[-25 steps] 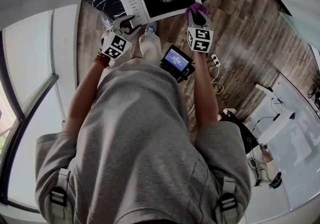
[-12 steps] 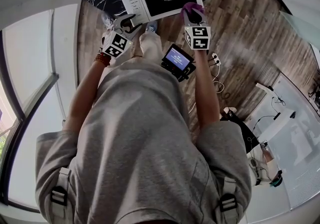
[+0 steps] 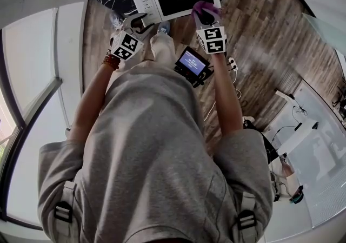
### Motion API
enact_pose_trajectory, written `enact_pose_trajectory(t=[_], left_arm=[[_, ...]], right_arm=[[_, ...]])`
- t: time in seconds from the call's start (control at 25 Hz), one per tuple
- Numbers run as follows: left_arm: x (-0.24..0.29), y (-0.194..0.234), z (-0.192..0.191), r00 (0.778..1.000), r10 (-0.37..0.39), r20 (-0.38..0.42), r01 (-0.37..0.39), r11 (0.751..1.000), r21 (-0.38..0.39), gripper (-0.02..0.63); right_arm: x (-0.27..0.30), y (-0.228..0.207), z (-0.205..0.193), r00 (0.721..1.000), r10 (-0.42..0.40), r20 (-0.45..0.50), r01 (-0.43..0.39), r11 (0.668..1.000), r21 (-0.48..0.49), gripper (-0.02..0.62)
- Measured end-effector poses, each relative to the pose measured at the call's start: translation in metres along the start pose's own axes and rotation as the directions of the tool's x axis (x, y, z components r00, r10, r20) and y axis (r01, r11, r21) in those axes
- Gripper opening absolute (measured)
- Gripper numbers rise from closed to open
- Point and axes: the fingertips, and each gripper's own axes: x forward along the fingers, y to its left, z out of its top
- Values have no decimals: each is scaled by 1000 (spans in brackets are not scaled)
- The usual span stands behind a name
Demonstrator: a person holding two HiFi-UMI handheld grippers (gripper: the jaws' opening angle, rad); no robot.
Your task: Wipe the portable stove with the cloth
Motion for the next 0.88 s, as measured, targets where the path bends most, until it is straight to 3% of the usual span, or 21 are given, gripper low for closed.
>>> enact_pose_trajectory(t=[0.88], left_arm=[[-1,1,0,1000,1,-15,-1,1000,-7,190]], right_arm=[[5,29,6,989,145,-22,-146,988,-56,78]])
